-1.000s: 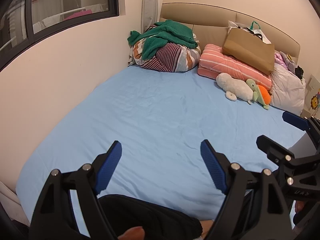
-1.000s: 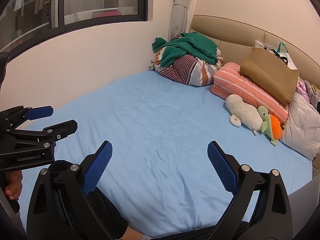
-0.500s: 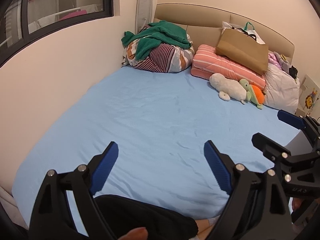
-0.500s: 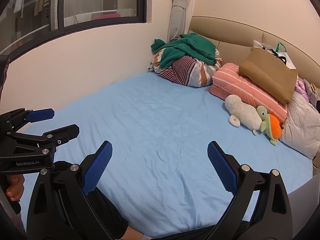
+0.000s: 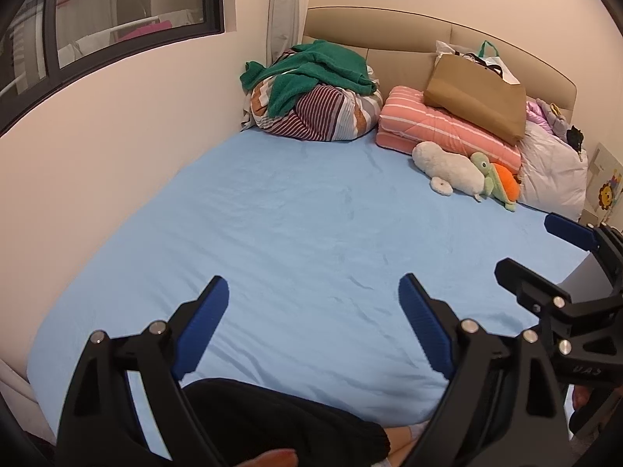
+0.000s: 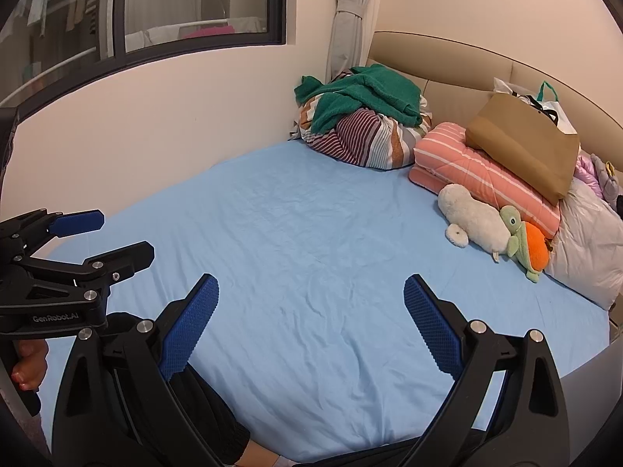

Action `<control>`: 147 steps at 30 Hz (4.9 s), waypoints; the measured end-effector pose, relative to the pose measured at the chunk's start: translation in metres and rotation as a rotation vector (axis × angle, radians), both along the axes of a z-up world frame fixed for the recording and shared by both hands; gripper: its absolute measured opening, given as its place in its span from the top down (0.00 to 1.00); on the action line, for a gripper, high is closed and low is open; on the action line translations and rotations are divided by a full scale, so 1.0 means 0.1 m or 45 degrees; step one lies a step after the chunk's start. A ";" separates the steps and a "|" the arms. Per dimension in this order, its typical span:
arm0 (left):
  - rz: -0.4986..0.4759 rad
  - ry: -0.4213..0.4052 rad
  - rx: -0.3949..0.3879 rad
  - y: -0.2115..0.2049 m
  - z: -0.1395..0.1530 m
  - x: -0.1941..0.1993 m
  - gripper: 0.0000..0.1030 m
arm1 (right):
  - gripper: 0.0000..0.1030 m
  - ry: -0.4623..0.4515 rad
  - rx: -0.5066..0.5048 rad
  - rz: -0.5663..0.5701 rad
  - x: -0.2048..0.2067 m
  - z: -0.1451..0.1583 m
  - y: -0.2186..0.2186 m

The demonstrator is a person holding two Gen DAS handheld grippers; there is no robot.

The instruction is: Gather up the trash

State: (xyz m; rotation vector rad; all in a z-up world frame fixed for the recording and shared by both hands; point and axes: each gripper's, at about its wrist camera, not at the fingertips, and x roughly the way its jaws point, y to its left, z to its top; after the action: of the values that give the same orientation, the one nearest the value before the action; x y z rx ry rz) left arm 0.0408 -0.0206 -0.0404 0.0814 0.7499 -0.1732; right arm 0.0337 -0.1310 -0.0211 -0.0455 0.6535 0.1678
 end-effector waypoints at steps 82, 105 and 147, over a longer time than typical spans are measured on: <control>0.061 0.009 0.034 -0.02 -0.06 -0.07 0.11 | 0.10 0.005 0.007 0.003 -0.02 -0.07 -0.05; 0.026 -0.051 0.015 -0.03 0.03 -0.13 0.09 | 0.10 0.006 0.010 0.000 -0.03 -0.10 -0.04; 0.053 -0.056 0.080 -0.12 0.01 -0.22 0.09 | 0.10 -0.004 0.014 0.016 -0.10 -0.07 -0.17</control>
State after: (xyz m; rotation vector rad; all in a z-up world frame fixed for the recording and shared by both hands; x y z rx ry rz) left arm 0.0183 -0.0328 -0.0393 0.1293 0.7129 -0.1081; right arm 0.0233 -0.1481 -0.0284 -0.0394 0.6488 0.1835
